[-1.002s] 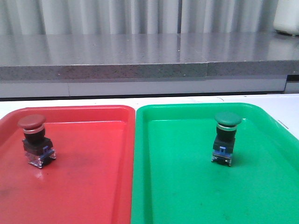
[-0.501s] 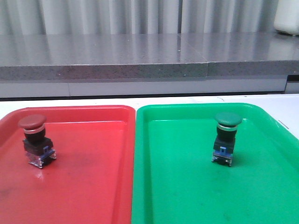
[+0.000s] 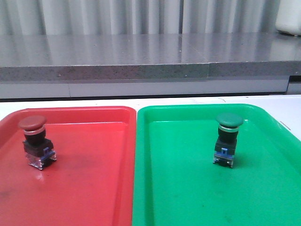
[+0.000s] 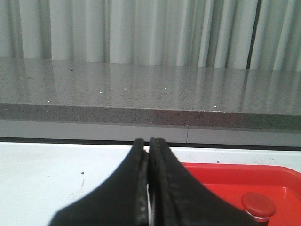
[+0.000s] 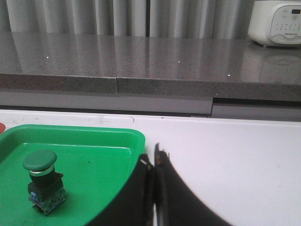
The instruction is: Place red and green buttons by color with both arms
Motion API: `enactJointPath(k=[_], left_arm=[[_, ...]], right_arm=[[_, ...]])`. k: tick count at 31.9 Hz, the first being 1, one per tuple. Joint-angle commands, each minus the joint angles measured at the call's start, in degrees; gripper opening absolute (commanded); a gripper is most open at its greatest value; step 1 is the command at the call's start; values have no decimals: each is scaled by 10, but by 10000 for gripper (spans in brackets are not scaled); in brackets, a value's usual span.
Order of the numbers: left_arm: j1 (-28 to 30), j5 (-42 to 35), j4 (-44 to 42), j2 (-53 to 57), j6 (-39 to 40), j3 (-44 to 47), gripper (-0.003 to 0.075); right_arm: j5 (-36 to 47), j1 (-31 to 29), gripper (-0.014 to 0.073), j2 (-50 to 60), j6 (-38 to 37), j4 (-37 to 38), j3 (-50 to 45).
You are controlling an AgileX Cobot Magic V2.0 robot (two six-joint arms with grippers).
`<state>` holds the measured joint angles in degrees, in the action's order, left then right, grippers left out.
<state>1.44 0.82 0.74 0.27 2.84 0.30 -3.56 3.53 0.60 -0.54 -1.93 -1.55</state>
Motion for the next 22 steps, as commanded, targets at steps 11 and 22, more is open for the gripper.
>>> enactJointPath(k=[11, 22], left_arm=[[-2, -48, 5, 9, 1, 13, -20], [-2, -48, 5, 9, 1, 13, -20]], right_arm=[[50, -14, -106, 9, -1, -2, 4], [50, -15, -106, 9, -1, -2, 4]])
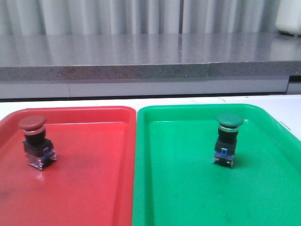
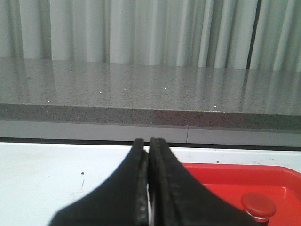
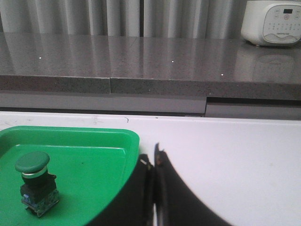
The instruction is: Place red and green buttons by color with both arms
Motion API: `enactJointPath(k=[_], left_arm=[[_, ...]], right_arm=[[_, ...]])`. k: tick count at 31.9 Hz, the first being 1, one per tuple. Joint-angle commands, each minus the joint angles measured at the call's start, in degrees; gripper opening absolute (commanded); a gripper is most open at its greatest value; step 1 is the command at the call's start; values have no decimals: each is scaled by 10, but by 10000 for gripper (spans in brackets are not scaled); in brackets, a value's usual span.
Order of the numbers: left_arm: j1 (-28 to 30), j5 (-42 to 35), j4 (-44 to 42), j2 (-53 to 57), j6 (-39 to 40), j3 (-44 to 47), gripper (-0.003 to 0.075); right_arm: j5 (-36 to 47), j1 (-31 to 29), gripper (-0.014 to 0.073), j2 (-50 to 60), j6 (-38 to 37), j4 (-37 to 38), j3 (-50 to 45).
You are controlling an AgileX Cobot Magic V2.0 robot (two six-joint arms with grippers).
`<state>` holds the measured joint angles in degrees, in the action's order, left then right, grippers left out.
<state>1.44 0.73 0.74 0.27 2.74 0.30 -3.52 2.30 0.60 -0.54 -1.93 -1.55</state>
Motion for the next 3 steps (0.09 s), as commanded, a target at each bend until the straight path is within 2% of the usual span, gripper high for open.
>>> enactJointPath(k=[1, 3], left_arm=[[-2, -47, 5, 9, 2, 13, -20], [-2, -47, 5, 9, 2, 13, -20]], right_arm=[[50, -3, -106, 9, -1, -2, 4], [50, -3, -106, 9, -1, -2, 4]])
